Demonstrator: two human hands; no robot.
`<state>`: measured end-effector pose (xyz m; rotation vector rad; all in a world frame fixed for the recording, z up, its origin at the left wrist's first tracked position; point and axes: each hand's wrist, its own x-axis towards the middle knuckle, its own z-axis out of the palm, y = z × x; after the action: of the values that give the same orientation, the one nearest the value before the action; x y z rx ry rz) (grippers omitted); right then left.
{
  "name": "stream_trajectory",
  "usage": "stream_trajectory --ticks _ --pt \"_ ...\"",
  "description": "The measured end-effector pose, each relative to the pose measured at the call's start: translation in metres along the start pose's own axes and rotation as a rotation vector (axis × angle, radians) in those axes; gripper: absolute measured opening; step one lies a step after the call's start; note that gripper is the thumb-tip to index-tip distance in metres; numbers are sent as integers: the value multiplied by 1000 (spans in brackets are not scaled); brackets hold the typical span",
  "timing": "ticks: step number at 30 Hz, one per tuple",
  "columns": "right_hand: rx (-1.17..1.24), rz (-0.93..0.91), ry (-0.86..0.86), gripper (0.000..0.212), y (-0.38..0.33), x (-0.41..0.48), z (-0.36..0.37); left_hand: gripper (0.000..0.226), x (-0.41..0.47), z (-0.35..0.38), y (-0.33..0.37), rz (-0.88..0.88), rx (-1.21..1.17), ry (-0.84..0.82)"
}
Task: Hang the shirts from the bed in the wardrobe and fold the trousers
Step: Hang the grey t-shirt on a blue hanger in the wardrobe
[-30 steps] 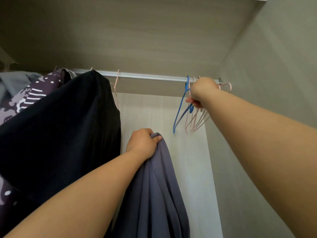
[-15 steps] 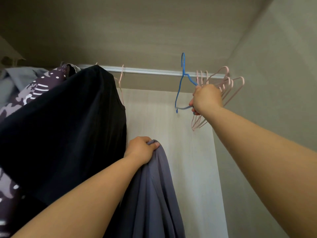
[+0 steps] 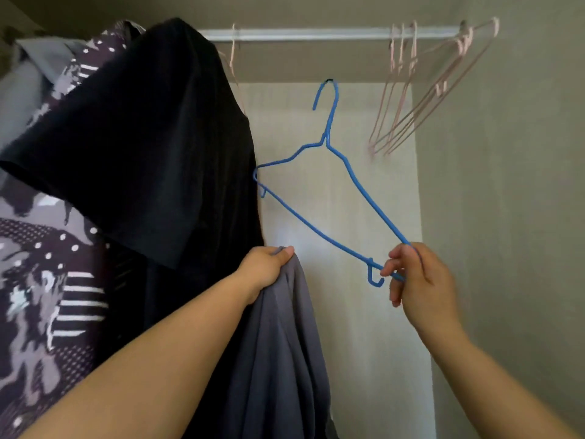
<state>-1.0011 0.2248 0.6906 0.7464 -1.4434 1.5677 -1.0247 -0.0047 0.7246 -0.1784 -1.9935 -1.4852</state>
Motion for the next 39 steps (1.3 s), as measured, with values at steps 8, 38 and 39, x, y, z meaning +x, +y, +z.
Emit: stream_trajectory --ticks 8,38,39 --pt "437 490 -25 32 87 -108 -20 26 -23 1 -36 -230 -417 104" --pt "339 957 45 30 104 -105 -25 41 -92 20 -59 22 664 -35" --pt "314 950 32 33 105 -106 -27 45 -92 12 -57 40 768 -25"
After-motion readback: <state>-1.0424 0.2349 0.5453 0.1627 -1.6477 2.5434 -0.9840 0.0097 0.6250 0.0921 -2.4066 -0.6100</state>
